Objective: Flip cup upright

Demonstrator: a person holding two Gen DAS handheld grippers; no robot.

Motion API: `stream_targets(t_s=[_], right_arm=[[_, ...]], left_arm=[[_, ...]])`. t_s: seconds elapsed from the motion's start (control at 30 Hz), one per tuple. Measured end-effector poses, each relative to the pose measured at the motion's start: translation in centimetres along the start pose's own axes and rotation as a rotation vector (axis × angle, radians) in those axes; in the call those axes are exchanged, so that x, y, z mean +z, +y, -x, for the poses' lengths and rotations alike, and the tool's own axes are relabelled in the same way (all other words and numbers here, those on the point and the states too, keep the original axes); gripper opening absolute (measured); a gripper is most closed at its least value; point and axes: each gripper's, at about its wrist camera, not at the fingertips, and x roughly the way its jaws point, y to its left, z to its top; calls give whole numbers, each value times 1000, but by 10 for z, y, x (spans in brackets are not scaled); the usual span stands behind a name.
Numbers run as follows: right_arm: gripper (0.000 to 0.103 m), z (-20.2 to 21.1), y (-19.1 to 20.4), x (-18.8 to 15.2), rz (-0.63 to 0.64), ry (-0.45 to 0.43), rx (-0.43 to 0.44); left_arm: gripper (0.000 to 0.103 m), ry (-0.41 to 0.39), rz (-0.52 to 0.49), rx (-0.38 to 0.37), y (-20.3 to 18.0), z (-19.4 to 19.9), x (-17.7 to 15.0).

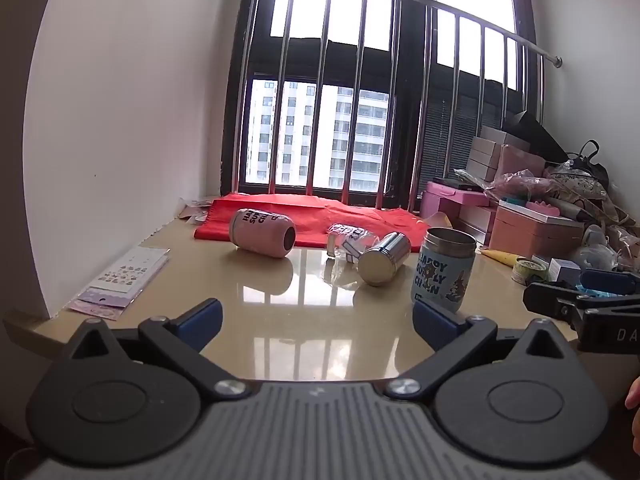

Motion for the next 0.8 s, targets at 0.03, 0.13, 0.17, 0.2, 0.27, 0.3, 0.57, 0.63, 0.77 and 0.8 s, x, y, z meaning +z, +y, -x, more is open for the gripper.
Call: stream_targets(t_s=[0.03, 0.13, 0.17, 0.2, 0.27, 0.3, 0.57, 0.63, 0.77, 0.8], right_arm=[[103, 0, 0, 0, 0, 0, 0], [103, 0, 0, 0, -2, 2, 1], [103, 0, 0, 0, -2, 3, 0], [103, 0, 0, 0, -2, 2, 0], [103, 0, 0, 0, -2, 2, 0], [103, 0, 0, 0, -2, 2, 0], [103, 0, 0, 0, -2, 2, 1], [103, 0, 0, 0, -2, 2, 0], [103, 1, 1, 0, -2, 2, 0], [103, 1, 1, 0, -2, 2, 0]], left_arm=[[103, 2, 1, 0, 1, -1, 1], [103, 3, 1, 1, 2, 1, 2], [103, 3, 1, 2, 3, 1, 1], [103, 3, -4, 3, 2, -1, 0], [103, 4, -6, 2, 1, -1, 0], [103, 4, -7, 3, 1, -1, 0], [103, 5, -6, 4, 1, -1, 0], [103, 5, -6, 5, 0, -1, 0], [103, 6, -6, 6, 1, -1, 0], [103, 7, -5, 6, 0, -1, 0]])
